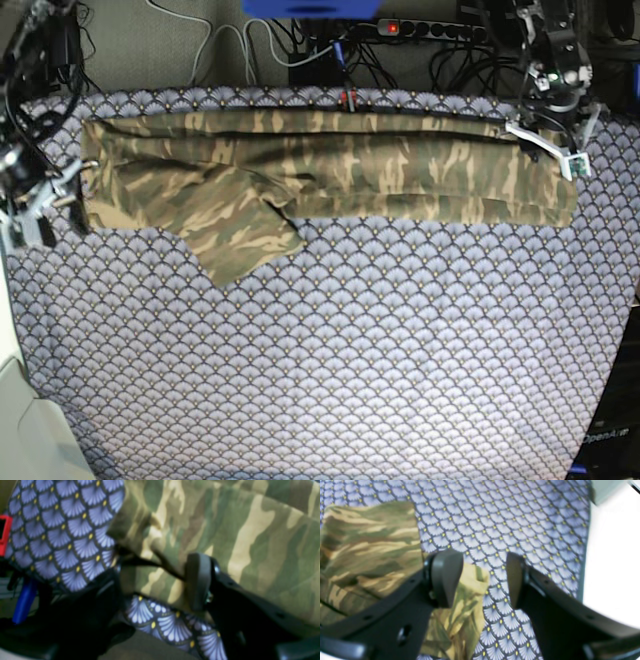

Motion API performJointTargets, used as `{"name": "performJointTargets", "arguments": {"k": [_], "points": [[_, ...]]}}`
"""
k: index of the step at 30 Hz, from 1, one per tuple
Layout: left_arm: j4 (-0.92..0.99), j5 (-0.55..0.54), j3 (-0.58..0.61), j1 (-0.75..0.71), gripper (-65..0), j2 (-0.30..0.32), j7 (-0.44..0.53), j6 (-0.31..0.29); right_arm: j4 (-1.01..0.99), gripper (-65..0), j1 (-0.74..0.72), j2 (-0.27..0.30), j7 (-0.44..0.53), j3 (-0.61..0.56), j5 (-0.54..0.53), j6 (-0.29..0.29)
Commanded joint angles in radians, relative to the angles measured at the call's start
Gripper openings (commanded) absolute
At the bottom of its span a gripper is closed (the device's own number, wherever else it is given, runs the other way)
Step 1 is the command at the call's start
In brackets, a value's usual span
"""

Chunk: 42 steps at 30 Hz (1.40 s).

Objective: Fold the T-shirt properly
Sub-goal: 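Release the right gripper and move it to the sleeve flap, then grasp the protruding sleeve with the right gripper and tuck it onto the strip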

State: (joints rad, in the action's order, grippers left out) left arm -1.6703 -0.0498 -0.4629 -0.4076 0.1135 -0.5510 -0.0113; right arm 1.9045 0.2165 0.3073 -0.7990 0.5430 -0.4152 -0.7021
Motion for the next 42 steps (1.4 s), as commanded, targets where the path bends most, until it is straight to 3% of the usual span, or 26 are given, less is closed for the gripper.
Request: {"name": "performJointTargets", "arguments": {"k": [1, 7, 12, 19, 24, 32, 36, 42], "points": [[-0.029, 0.005, -0.006, -0.004, -32.5, 0.004, 0.018, 0.003, 0.014, -30.6, -0.038, 0.014, -0.023, -0.013, -0.003, 0.004], [-0.103, 0.005, -0.012, -0.004, -32.5, -0.002, -0.068, 0.004, 0.011, -30.2, -0.182, 0.014, -0.173, -0.199, -0.003, 0.004], [-0.097, 0.006, -0.012, 0.013, -32.5, -0.002, -0.076, 0.004, -0.063, -30.1, -0.253, 0.017, -0.182, -0.4, -0.003, 0.004], [-0.086, 0.008, -0.012, 0.017, -32.5, 0.001, -0.076, 0.004, -0.36, -30.1, -0.409, 0.017, -0.168, -0.51, -0.003, 0.004], [-0.104, 0.008, -0.013, 0.016, -32.5, -0.002, -0.077, 0.007, -0.601, -30.1, -0.526, 0.017, -0.089, -0.571, -0.003, 0.004], [-0.104, 0.008, -0.013, 0.02, -32.5, 0.001, -0.077, 0.009, -0.822, -30.1, -0.621, 0.023, 0.036, -0.665, -0.003, 0.004], [-0.104, 0.012, -0.013, 0.037, -32.5, 0.001, -0.08, 0.009, -0.883, -30.1, -0.644, 0.022, 0.08, -0.702, -0.003, 0.004], [-0.116, 0.008, -0.013, 0.071, -32.5, 0.002, -0.179, 0.006, -0.908, -30.1, -0.639, 0.013, 0.099, -0.702, -0.003, 0.004]]}}
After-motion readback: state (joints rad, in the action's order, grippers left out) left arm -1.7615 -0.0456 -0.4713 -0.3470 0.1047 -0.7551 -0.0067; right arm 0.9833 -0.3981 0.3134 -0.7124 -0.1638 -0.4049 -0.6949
